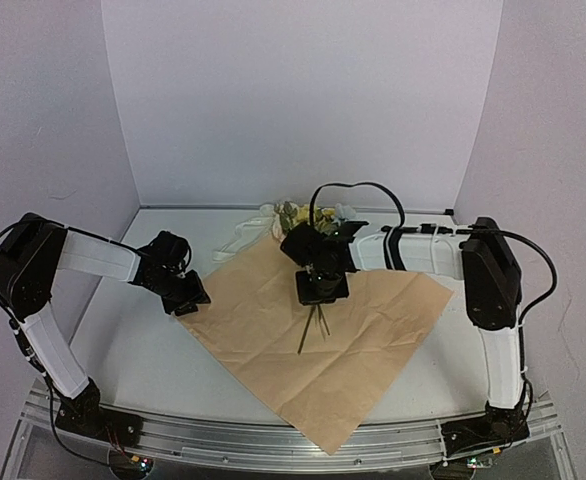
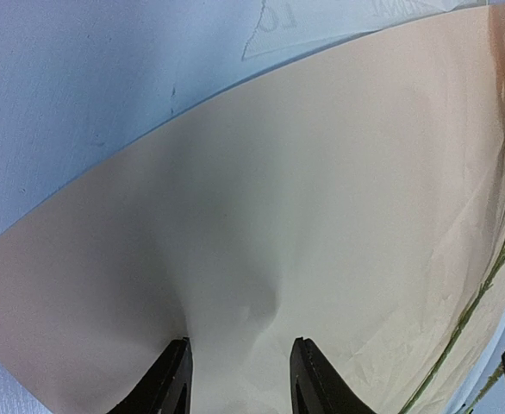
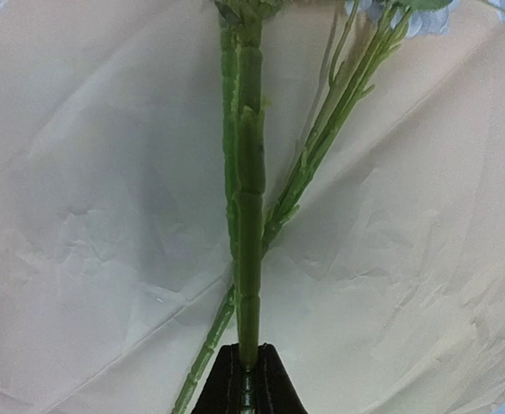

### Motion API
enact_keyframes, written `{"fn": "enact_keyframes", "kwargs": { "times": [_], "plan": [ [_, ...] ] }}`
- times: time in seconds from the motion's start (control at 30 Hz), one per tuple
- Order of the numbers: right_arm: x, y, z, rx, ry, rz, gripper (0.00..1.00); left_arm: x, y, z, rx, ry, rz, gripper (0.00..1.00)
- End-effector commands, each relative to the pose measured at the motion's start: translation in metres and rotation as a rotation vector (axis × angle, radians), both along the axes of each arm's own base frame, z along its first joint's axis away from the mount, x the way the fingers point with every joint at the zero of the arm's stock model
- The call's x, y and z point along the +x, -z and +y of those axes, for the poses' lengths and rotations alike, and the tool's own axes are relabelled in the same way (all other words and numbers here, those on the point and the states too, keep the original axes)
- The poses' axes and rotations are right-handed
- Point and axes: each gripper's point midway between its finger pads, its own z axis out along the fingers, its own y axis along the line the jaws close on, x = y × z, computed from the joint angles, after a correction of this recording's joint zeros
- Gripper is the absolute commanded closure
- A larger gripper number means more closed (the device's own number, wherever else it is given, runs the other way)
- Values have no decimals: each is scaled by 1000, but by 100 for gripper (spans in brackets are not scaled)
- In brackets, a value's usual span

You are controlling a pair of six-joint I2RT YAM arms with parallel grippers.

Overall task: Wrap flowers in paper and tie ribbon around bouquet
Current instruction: Adjust the fake flower on the flattened wrapping paper.

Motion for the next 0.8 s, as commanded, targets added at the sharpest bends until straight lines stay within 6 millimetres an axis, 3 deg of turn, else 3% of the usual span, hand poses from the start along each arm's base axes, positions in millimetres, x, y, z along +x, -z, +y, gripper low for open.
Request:
{"fn": "enact_keyframes", "kwargs": {
  "times": [0.0, 0.2, 0.43, 0.6, 0.77],
  "plan": [
    [25, -80, 2, 132, 47, -223, 100, 0, 0, 2, -4, -13, -1, 59],
    [30, -109, -12, 143, 101, -316, 100, 1, 1, 2, -6, -13, 0, 59],
    [20, -124, -38, 135, 188, -357, 100, 2, 1, -1, -17, -11, 1, 60],
    [-1, -112, -66, 115, 320, -320, 100, 2, 2, -1, -18, -9, 3, 60],
    [-26, -93, -74, 75, 377, -300, 100, 2, 3, -3, -28, -7, 7, 60]
  ]
}}
